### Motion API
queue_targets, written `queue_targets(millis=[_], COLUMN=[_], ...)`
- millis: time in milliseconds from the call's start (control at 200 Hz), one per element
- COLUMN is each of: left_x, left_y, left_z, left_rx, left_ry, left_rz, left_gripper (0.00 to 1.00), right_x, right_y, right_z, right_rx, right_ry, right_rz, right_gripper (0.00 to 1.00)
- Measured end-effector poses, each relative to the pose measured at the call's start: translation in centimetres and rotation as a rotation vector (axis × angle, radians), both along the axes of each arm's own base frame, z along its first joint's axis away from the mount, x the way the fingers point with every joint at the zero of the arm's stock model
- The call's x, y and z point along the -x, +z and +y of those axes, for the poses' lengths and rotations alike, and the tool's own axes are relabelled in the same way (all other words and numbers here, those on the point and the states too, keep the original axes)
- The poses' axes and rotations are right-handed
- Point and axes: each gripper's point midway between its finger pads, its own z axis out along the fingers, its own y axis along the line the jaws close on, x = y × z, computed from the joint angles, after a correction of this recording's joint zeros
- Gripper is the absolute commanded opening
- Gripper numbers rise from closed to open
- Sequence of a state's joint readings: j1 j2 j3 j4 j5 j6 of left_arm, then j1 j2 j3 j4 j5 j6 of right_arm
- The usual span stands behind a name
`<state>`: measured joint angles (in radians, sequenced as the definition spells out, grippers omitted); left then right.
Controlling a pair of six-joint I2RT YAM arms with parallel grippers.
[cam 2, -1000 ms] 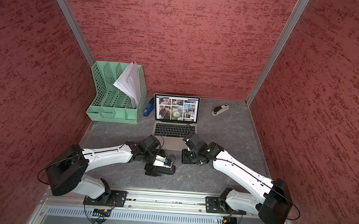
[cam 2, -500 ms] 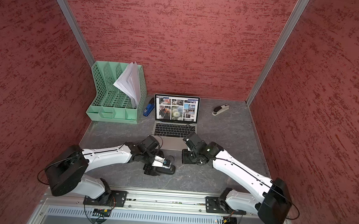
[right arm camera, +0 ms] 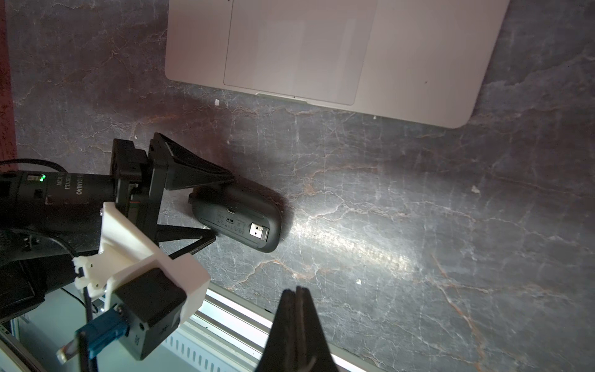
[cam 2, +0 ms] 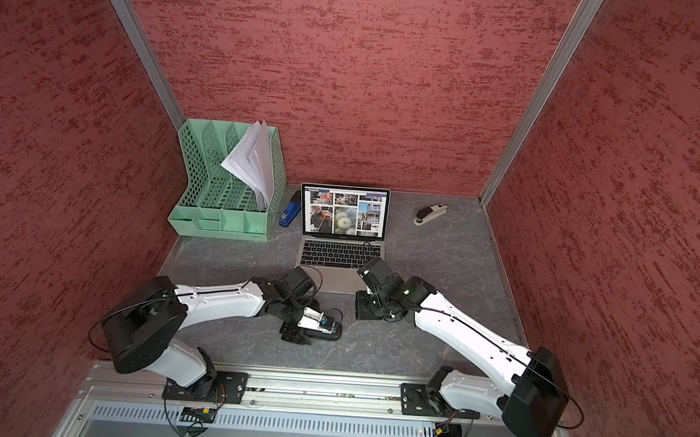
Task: Remove the wireless mouse receiver from the laptop
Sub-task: Insert the USB plug into the mouse.
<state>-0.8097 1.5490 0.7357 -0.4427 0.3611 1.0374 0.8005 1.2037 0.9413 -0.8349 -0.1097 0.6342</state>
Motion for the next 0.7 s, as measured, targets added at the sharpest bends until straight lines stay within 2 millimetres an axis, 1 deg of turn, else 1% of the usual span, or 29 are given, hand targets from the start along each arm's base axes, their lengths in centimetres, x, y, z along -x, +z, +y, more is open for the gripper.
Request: queue_targets(millis=[220, 401, 511, 621, 701], left_x=[-0.4, -0.2, -0.1, -0.3, -0.8], left_y=[0.0, 0.0, 0.0, 0.0, 0.0], left_z=[-0.7, -1.0, -1.2, -1.6, -2.3], left_rx=[-0.008, -0.013, -0.019, -0.034, -0.046], left_ry=[-0.007, -0.019, -0.021, -0.011, 0.007], left_rz=[0.005, 0.008, 0.01, 0.024, 0.03], left_gripper=[0.69, 0.58, 0.53, 0.49, 0.46], right_x=[-0.1, 0.0, 0.0, 0.6, 1.1], right_y=[-0.1, -0.1, -0.1, -0.7, -1.3], right_z=[-0.2, -0.3, -0.3, -0.5, -0.7], right_rx=[0.006, 0.009, 0.002, -0.002, -0.004], right_ry=[0.002, 0.002, 0.003, 0.003, -0.002], right_rz=[0.0, 0.004, 0.008, 0.033, 0.06], right_gripper=[0.0, 0.0, 0.0, 0.0, 0.0])
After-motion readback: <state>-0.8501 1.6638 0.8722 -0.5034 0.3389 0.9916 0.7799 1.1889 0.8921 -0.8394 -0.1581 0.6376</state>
